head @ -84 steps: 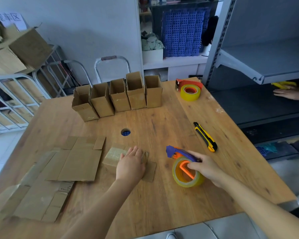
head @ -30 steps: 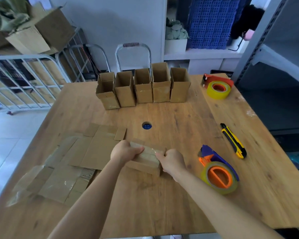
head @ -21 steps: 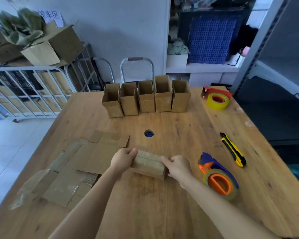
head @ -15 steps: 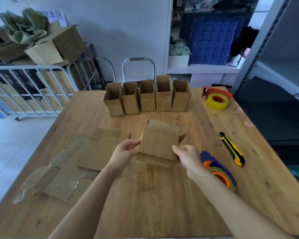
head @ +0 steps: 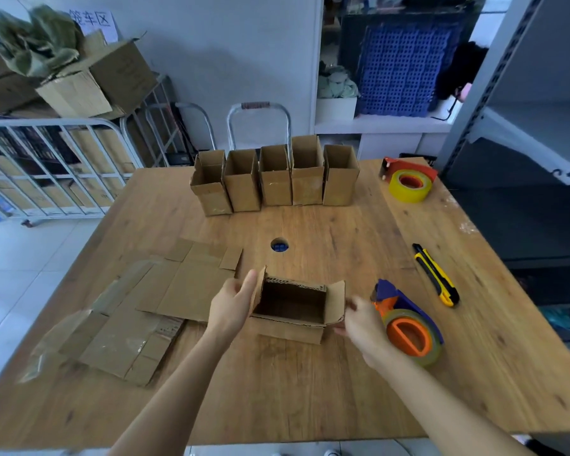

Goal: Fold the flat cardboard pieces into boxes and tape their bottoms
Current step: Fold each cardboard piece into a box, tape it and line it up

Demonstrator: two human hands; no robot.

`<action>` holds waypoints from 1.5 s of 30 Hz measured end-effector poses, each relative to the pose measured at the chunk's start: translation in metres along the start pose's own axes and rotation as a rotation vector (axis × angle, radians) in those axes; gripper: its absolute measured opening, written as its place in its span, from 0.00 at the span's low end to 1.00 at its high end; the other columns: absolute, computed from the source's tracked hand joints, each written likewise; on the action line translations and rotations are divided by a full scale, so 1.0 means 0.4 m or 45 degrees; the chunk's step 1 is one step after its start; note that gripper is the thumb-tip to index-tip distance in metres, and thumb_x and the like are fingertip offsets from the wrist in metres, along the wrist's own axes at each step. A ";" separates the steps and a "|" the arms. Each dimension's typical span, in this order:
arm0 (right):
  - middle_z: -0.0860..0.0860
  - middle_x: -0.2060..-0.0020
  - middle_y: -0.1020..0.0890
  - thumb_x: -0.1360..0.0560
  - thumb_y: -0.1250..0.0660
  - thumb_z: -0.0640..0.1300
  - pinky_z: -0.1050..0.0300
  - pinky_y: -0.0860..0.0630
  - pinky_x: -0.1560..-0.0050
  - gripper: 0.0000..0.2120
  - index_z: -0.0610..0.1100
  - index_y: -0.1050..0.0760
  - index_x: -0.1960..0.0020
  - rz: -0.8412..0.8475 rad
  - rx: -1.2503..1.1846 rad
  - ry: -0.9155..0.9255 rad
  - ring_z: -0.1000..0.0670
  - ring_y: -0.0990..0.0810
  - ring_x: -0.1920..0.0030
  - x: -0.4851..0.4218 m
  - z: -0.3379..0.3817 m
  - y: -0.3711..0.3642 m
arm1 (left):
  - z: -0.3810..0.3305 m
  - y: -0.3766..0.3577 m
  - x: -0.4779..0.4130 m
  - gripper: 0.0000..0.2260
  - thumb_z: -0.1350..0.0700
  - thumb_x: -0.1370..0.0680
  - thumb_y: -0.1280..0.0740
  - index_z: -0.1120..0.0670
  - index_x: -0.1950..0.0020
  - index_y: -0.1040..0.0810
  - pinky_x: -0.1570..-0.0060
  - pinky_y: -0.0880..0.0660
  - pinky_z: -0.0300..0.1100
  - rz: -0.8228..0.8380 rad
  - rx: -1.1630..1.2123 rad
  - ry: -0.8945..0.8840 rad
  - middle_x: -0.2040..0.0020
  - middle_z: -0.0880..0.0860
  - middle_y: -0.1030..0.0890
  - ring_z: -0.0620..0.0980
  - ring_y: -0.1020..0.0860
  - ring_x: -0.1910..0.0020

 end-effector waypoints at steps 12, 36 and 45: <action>0.50 0.51 0.18 0.21 0.34 0.46 0.66 0.30 0.57 0.09 0.45 0.20 0.44 0.042 0.751 0.549 0.51 0.21 0.49 0.000 0.186 -0.023 | -0.014 0.014 -0.011 0.07 0.62 0.22 0.35 0.56 0.44 0.26 0.57 0.22 0.41 0.038 -0.013 -0.015 0.49 0.55 0.21 0.50 0.21 0.52; 0.48 0.75 0.33 0.22 0.34 0.42 0.56 0.30 0.70 0.21 0.43 0.35 0.72 -0.201 0.356 0.317 0.49 0.30 0.71 -0.025 0.164 0.041 | -0.121 0.055 -0.056 0.17 0.45 0.23 0.34 0.54 0.40 0.26 0.56 0.25 0.38 0.017 -0.018 -0.327 0.49 0.47 0.22 0.45 0.23 0.51; 0.50 0.77 0.34 0.22 0.35 0.36 0.52 0.20 0.65 0.25 0.43 0.38 0.75 -0.534 -0.059 0.238 0.51 0.23 0.74 -0.121 0.221 0.203 | -0.232 -0.040 -0.111 0.17 0.46 0.23 0.35 0.53 0.37 0.26 0.50 0.25 0.41 0.089 -0.738 -0.641 0.42 0.50 0.24 0.47 0.25 0.48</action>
Point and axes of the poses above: each hand's wrist, its own x-axis away from the middle knuckle, its own y-axis out of the back of the hand, z = x × y, the point moved 8 cm from there along -x, towards the middle knuckle
